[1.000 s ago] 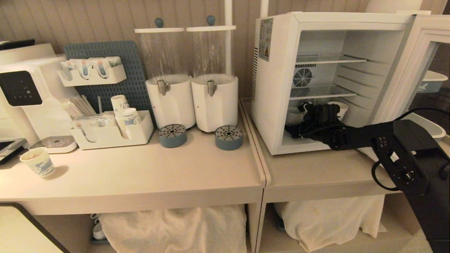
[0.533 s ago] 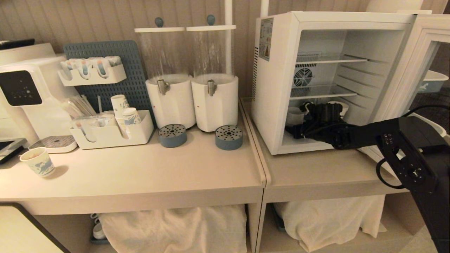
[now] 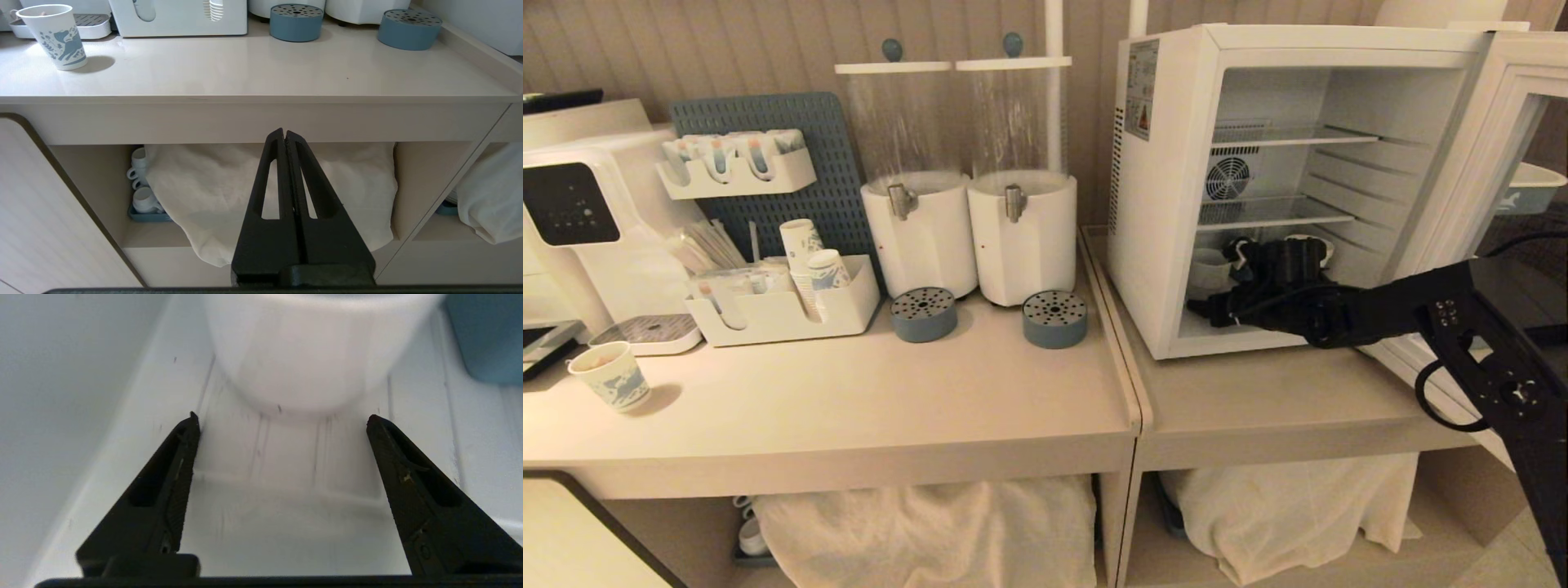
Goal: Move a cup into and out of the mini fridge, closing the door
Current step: Put the ceramic cup in the freezer
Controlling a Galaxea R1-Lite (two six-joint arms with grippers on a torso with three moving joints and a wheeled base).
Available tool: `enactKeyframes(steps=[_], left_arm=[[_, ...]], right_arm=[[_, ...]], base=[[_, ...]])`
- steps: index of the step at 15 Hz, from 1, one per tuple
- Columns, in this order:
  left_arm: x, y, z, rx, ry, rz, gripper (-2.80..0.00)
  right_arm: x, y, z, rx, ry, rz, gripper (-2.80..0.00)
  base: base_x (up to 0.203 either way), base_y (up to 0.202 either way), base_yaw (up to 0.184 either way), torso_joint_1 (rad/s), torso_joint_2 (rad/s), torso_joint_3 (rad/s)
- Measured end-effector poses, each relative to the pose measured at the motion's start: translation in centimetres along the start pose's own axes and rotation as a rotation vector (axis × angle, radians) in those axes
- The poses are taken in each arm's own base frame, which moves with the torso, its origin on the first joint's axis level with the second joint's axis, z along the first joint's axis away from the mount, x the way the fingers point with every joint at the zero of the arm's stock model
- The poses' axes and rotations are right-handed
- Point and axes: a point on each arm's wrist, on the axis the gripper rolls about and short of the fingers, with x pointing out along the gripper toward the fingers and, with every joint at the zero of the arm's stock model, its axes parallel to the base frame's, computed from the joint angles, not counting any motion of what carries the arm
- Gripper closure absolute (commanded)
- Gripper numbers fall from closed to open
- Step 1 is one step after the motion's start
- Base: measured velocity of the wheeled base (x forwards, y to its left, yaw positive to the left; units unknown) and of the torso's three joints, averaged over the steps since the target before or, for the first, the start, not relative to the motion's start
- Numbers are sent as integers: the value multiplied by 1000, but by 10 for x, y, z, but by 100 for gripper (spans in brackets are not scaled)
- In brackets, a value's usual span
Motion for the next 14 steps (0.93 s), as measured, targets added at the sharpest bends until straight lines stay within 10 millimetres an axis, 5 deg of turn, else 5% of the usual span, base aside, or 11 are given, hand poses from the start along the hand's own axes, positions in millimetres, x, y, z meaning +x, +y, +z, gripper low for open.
enactKeyframes(steps=[5, 6, 14], left_arm=[[0, 0, 0, 0, 0, 0, 0], [0, 0, 0, 0, 0, 0, 0], [0, 0, 0, 0, -1, 0, 0]], right_arm=[[-31, 5, 0, 1, -3, 33, -280], [-39, 7, -1, 0, -8, 34, 0], [-126, 20, 12, -16, -97, 93, 0]], base=[[0, 0, 0, 0, 0, 0], [0, 0, 0, 0, 0, 0], [0, 0, 0, 0, 0, 0]])
